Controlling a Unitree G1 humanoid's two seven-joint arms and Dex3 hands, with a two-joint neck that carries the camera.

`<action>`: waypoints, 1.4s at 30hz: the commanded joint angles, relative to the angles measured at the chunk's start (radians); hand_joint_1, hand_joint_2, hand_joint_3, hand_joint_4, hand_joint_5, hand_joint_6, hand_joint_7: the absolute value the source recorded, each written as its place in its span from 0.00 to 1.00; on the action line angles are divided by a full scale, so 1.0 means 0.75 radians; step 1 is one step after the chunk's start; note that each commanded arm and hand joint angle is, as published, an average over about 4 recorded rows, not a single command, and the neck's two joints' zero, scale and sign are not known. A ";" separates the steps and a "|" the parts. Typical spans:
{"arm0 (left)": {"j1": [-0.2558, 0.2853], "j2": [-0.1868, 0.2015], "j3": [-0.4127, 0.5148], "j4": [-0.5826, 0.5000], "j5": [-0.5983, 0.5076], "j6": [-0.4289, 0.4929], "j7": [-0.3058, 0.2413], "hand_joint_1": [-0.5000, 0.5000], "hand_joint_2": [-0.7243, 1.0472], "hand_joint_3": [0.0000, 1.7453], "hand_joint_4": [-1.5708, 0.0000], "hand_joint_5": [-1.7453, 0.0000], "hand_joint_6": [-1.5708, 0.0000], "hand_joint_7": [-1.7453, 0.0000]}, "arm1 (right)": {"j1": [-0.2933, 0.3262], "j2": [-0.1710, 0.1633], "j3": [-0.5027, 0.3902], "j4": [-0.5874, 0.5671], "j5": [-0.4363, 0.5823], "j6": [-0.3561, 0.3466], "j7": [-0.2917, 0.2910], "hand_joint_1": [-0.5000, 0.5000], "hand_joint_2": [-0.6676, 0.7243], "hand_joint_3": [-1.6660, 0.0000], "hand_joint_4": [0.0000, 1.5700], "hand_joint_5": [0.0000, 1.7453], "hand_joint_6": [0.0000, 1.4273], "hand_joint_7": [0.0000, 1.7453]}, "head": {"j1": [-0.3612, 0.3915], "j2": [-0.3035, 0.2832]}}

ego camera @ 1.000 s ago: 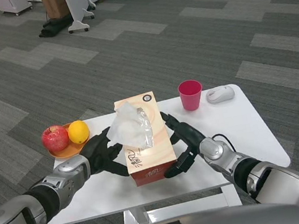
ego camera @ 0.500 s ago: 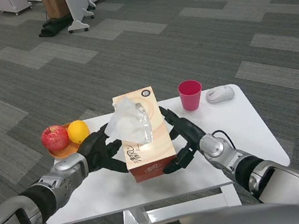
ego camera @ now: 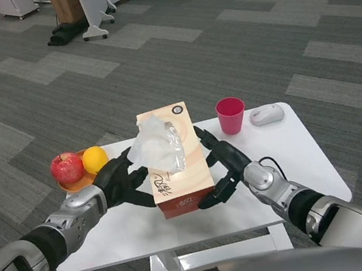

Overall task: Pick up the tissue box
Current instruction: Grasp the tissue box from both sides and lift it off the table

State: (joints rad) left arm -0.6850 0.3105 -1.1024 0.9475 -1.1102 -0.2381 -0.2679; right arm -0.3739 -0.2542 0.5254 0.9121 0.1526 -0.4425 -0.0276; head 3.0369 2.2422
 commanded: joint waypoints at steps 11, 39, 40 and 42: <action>0.001 -0.062 0.061 -0.128 0.037 -0.028 -0.077 1.00 0.95 0.05 1.00 1.00 1.00 1.00 | -0.013 0.079 0.032 -0.150 0.001 -0.034 0.035 0.83 0.45 0.62 0.00 1.00 0.00 0.00 | 0.000 0.003; 0.019 -0.052 0.119 -0.161 0.064 -0.028 -0.087 1.00 0.95 0.05 1.00 1.00 1.00 1.00 | -0.007 0.075 0.018 -0.194 0.007 -0.034 0.033 0.84 0.45 0.62 0.00 1.00 0.00 0.00 | 0.003 0.012; 0.019 -0.052 0.119 -0.161 0.064 -0.028 -0.087 1.00 0.95 0.05 1.00 1.00 1.00 1.00 | -0.007 0.075 0.018 -0.195 0.007 -0.034 0.033 0.83 0.45 0.62 0.00 1.00 0.00 0.00 | 0.003 0.013; 0.020 -0.052 0.121 -0.162 0.065 -0.028 -0.087 1.00 0.95 0.05 1.00 1.00 1.00 1.00 | -0.007 0.075 0.016 -0.196 0.007 -0.034 0.033 0.83 0.45 0.62 0.00 1.00 0.00 0.00 | 0.004 0.014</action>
State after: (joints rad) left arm -0.6608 0.3317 -1.0119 0.8886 -1.0690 -0.2381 -0.2850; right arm -0.3555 -0.2706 0.5069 0.8318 0.1632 -0.4326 -0.0424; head 3.0394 2.2521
